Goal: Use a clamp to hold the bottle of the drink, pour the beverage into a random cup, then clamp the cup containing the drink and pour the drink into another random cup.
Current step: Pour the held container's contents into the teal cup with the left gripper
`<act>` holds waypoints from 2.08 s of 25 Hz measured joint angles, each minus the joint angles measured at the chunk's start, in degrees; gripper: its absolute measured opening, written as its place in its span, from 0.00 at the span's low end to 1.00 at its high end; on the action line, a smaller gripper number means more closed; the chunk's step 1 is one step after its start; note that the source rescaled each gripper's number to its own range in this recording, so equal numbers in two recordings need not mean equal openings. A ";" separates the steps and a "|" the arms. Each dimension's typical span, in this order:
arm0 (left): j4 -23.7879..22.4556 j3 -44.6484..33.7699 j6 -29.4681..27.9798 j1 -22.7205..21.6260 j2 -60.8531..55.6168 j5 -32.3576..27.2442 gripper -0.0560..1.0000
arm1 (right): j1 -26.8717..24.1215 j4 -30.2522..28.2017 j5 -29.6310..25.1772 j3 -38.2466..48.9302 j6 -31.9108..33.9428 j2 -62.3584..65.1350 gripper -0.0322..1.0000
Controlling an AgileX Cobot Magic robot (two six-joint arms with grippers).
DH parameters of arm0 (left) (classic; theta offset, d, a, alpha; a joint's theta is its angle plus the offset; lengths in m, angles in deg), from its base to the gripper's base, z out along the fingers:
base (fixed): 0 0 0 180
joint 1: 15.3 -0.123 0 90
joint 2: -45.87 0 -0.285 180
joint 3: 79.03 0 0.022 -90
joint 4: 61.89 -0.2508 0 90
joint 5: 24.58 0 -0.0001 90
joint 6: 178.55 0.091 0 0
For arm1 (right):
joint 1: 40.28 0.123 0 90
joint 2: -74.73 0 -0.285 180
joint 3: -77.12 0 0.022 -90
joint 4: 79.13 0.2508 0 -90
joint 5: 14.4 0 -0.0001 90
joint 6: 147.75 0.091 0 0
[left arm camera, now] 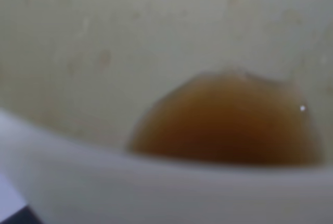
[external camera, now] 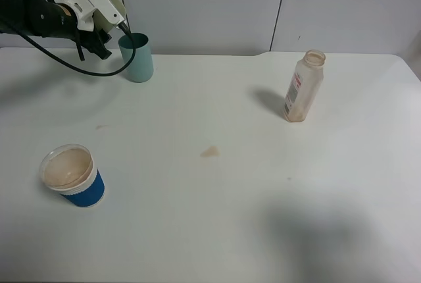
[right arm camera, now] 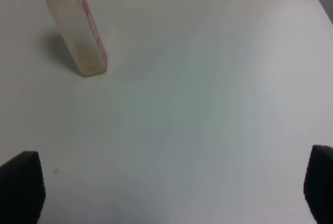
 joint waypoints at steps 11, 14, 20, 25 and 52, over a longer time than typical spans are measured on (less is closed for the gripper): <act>-0.66 0.00 5.14 0.00 0.00 0.06 0.07 | 0.00 0.00 0.00 0.00 0.00 0.00 1.00; -0.73 0.00 5.27 0.00 0.00 0.06 0.07 | 0.00 0.00 0.00 0.00 0.00 0.00 1.00; -0.77 0.05 5.90 0.00 0.49 0.31 0.07 | 0.00 0.00 0.00 0.00 0.00 0.00 1.00; -0.77 0.05 7.36 0.00 1.35 0.38 0.07 | 0.00 0.00 0.00 0.00 0.00 0.00 1.00; -3.88 3.32 12.65 0.00 2.03 -1.98 0.07 | 0.00 0.00 0.00 0.00 0.00 0.00 1.00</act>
